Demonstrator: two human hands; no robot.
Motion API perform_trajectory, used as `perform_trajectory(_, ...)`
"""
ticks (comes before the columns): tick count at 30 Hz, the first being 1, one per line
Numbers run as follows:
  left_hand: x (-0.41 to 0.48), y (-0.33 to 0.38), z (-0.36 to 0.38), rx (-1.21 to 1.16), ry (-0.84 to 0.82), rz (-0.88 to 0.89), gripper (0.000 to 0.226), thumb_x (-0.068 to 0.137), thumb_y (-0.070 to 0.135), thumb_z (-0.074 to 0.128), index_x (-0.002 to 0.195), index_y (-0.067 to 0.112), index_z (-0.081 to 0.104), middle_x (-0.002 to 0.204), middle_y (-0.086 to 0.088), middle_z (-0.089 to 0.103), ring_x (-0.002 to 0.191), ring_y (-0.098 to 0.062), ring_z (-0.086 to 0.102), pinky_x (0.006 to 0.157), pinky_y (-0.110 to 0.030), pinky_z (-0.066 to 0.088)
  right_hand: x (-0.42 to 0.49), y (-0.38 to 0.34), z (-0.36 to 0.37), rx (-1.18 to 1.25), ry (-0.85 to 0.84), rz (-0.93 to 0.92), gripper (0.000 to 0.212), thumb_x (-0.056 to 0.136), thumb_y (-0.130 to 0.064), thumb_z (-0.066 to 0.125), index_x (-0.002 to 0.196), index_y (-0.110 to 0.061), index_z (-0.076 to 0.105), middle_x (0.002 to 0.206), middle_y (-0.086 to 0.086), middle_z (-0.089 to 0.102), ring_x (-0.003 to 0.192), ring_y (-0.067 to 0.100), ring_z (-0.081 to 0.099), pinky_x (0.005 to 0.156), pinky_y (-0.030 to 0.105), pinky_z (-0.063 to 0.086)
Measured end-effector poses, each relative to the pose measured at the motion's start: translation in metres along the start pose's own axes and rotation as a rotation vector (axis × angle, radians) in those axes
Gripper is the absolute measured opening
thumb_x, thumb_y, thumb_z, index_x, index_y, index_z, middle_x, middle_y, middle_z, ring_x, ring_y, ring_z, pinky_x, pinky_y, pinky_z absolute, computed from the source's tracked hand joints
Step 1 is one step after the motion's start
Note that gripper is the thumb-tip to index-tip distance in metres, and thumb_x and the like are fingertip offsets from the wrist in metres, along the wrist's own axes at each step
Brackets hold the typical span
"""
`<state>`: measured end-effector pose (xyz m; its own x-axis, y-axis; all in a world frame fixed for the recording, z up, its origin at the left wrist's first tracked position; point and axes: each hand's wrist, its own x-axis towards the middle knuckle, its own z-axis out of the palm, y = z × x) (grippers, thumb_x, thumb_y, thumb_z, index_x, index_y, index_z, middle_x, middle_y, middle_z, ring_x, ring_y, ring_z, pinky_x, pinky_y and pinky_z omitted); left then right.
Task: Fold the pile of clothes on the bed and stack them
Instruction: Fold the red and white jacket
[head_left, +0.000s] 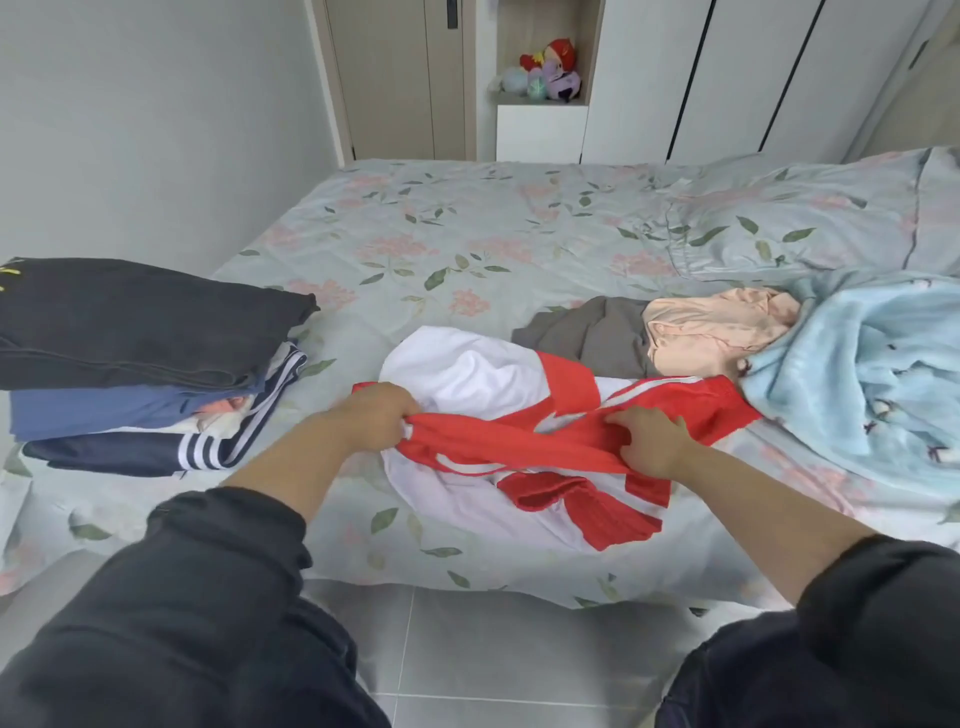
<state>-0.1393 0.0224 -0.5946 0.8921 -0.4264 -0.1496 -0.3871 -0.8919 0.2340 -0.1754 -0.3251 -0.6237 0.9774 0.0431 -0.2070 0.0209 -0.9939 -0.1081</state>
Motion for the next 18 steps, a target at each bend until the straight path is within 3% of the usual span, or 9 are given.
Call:
perform_trajectory(2, -0.012, -0.017, -0.006, 0.413, -0.019, -0.102, 0.019, 0.087, 0.016, 0.053, 0.098, 0.008, 0.067, 0.104, -0.011, 0.064, 0.100, -0.029, 0.059, 0.076, -0.026, 0.039, -0.001, -0.005, -0.002, -0.105, 0.018, -0.072, 0.047, 0.084, -0.013, 0.047, 0.129, -0.026, 0.056, 0.132, -0.005, 0.057, 0.123, 0.020, 0.050, 0.106, 0.043, 0.032)
perform_trajectory(4, -0.016, -0.022, -0.007, 0.601, -0.092, -0.237, 0.026, 0.089, 0.014, 0.045, 0.108, 0.011, 0.063, 0.114, -0.009, 0.063, 0.108, -0.027, 0.058, 0.085, -0.029, 0.042, -0.003, -0.018, -0.009, -0.012, -0.092, -0.198, 0.040, 0.086, -0.007, 0.045, 0.117, -0.019, 0.066, 0.120, -0.003, 0.066, 0.110, 0.016, 0.059, 0.098, 0.030, 0.041)
perform_trajectory(8, -0.006, -0.006, -0.005, 0.561, -0.118, -0.484, 0.034, 0.092, 0.014, 0.039, 0.120, 0.015, 0.058, 0.125, -0.004, 0.058, 0.117, -0.025, 0.053, 0.098, -0.037, 0.036, -0.021, -0.051, -0.022, 0.290, -0.755, -0.229, 0.037, 0.077, 0.008, 0.045, 0.099, -0.007, 0.070, 0.071, -0.002, 0.071, 0.060, 0.005, 0.064, 0.062, 0.015, 0.050)
perform_trajectory(9, -0.002, 0.004, -0.003, 0.557, -0.075, -0.504, 0.034, 0.092, 0.017, 0.040, 0.121, 0.017, 0.057, 0.127, -0.003, 0.058, 0.119, -0.024, 0.052, 0.100, -0.037, 0.035, -0.022, -0.056, -0.022, 0.426, -0.797, -0.227, 0.038, 0.076, 0.012, 0.042, 0.095, -0.008, 0.069, 0.065, 0.001, 0.070, 0.054, 0.009, 0.064, 0.057, 0.018, 0.052)
perform_trajectory(11, 0.006, 0.024, 0.005, 0.555, 0.072, -0.394, 0.035, 0.093, 0.028, 0.042, 0.125, 0.020, 0.055, 0.129, -0.003, 0.056, 0.121, -0.023, 0.049, 0.100, -0.036, 0.034, -0.014, -0.061, -0.020, 0.639, -0.468, -0.178, 0.039, 0.078, 0.012, 0.041, 0.089, -0.013, 0.068, 0.070, 0.005, 0.070, 0.053, 0.011, 0.062, 0.054, 0.021, 0.052)
perform_trajectory(13, 0.013, 0.044, 0.024, 0.461, 0.185, -0.108, 0.047, 0.092, 0.043, 0.045, 0.135, 0.023, 0.045, 0.138, -0.005, 0.047, 0.127, -0.027, 0.041, 0.102, -0.040, 0.032, 0.005, -0.056, -0.015, 0.519, 0.110, -0.100, 0.034, 0.082, 0.003, 0.047, 0.102, -0.013, 0.069, 0.099, 0.008, 0.070, 0.083, 0.016, 0.066, 0.076, 0.024, 0.050)
perform_trajectory(14, 0.015, 0.054, 0.035, 0.390, 0.165, 0.010, 0.061, 0.090, 0.051, 0.048, 0.144, 0.026, 0.034, 0.146, -0.005, 0.037, 0.133, -0.027, 0.033, 0.107, -0.043, 0.027, 0.012, -0.051, -0.011, 0.392, 0.230, -0.070, 0.037, 0.084, -0.003, 0.051, 0.117, -0.013, 0.064, 0.118, 0.009, 0.064, 0.105, 0.022, 0.060, 0.091, 0.028, 0.045)
perform_trajectory(16, 0.020, 0.073, 0.058, 0.322, 0.077, 0.080, 0.084, 0.084, 0.059, 0.054, 0.151, 0.028, 0.014, 0.157, -0.004, 0.017, 0.143, -0.026, 0.017, 0.112, -0.048, 0.018, 0.017, -0.038, 0.003, 0.200, 0.114, 0.032, 0.060, 0.084, -0.021, 0.060, 0.140, -0.017, 0.040, 0.140, 0.010, 0.045, 0.130, 0.030, 0.040, 0.107, 0.040, 0.033)
perform_trajectory(18, 0.026, 0.084, 0.077, 0.258, 0.056, 0.006, 0.085, 0.083, 0.057, 0.057, 0.150, 0.027, 0.016, 0.156, -0.003, 0.018, 0.142, -0.025, 0.018, 0.111, -0.048, 0.023, 0.013, -0.028, 0.018, 0.056, 0.012, 0.096, 0.072, 0.084, -0.032, 0.063, 0.146, -0.021, 0.028, 0.144, 0.009, 0.038, 0.134, 0.030, 0.035, 0.108, 0.045, 0.030)
